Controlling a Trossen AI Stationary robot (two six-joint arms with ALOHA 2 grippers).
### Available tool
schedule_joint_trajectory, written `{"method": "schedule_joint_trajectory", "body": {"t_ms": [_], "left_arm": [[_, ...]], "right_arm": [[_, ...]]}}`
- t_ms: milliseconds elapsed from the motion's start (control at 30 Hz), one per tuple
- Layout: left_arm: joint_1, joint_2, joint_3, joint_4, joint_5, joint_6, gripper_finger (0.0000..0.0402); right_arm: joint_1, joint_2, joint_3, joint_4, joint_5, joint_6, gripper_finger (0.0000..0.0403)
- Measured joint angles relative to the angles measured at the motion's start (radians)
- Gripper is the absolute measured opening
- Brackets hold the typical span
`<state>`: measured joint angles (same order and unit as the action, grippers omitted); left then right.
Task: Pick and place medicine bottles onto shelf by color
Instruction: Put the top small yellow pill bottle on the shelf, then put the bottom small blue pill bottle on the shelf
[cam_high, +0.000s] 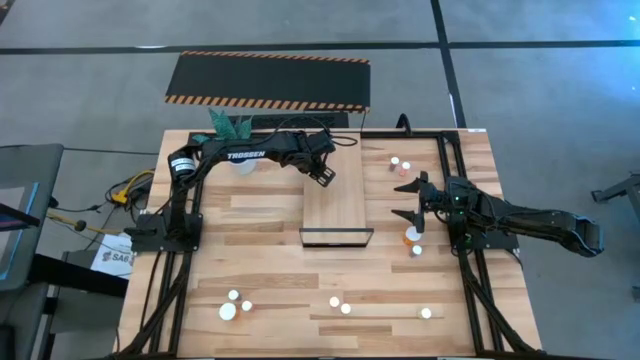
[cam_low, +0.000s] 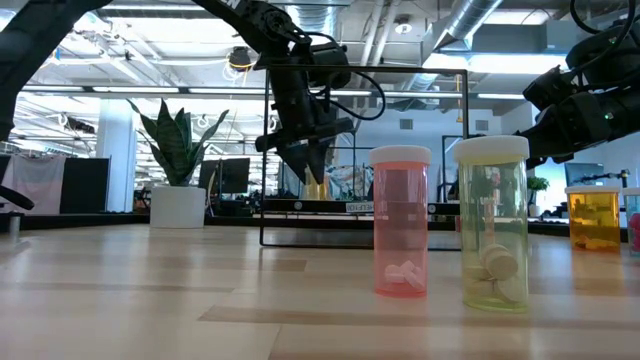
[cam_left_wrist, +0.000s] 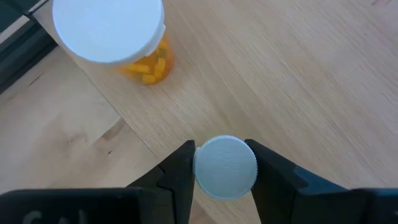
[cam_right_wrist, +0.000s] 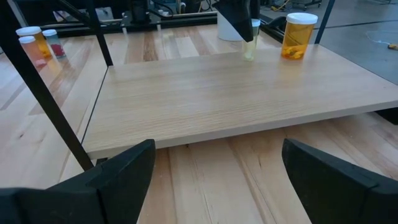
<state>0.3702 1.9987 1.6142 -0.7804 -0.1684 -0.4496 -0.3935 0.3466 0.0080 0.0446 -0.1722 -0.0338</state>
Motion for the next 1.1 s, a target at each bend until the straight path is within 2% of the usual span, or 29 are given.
{"method": "schedule_joint_trajectory", "body": {"t_ms": [500, 867, 1100], "left_arm": [[0.0, -0.004, 0.005, -0.009, 0.007, -0.007, 0.0224], [-0.005, -0.006, 0.194, -0.29, 0.012, -0.008, 0.0228], [-0.005, -0.008, 0.292, -0.492, 0.053, -0.026, 0.0217]], "right_arm": [[0.0, 0.0, 0.0, 0.0, 0.0, 0.0, 0.0374], [0.0, 0.0, 0.0, 0.0, 0.0, 0.0, 0.0374], [0.0, 0.0, 0.0, 0.0, 0.0, 0.0, 0.0374]]}}
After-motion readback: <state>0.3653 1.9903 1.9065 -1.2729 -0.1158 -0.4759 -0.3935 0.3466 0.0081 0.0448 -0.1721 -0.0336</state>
